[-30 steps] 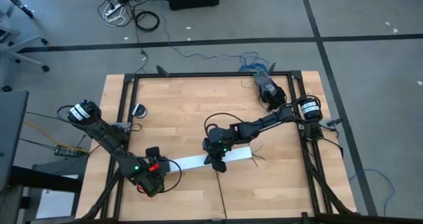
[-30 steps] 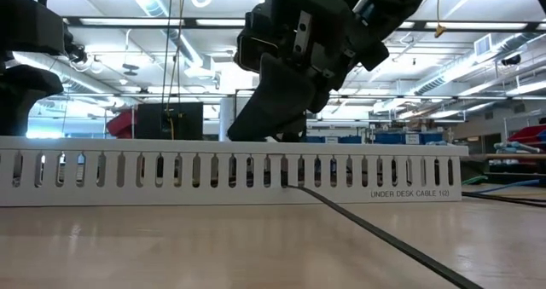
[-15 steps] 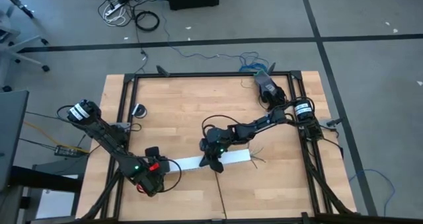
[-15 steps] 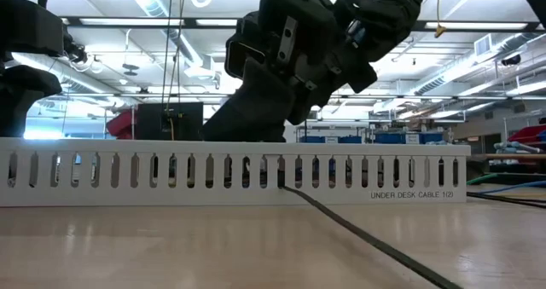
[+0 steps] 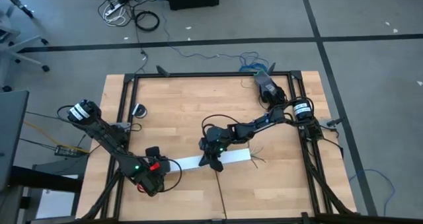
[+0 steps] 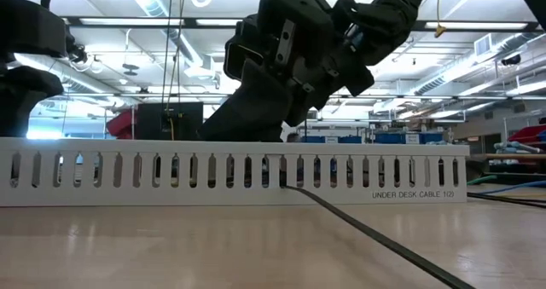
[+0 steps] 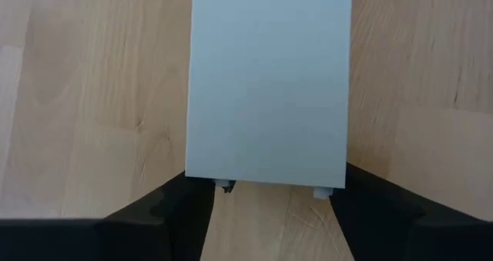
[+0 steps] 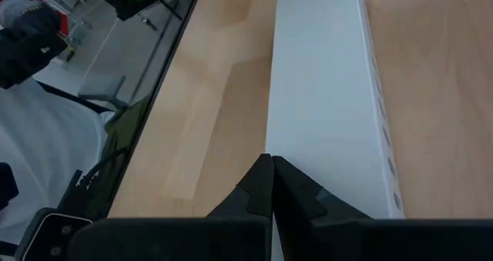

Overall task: Ziptie cables
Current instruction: Close the lid on the cable duct

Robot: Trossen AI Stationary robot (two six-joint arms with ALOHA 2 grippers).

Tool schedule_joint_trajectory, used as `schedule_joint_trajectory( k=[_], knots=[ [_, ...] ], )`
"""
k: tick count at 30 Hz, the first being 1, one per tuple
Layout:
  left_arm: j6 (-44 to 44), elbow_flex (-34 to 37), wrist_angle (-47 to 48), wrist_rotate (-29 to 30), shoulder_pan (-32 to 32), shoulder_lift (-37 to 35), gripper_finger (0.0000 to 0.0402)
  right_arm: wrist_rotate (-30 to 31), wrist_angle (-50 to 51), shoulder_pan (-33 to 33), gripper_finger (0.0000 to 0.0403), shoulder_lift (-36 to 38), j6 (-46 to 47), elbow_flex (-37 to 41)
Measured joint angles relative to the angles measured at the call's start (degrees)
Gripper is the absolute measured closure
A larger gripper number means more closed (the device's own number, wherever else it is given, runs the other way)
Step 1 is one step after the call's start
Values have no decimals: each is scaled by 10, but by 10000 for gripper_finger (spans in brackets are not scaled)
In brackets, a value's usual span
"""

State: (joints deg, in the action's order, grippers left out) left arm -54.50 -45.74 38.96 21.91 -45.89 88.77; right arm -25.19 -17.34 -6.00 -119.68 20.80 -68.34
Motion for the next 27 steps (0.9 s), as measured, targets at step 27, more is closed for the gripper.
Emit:
schedule_joint_trajectory(
  k=[27],
  knots=[
    [-15, 0, 24, -9, -12, 1, 135, -6, 4, 0, 403, 34, -3, 3]
  ],
)
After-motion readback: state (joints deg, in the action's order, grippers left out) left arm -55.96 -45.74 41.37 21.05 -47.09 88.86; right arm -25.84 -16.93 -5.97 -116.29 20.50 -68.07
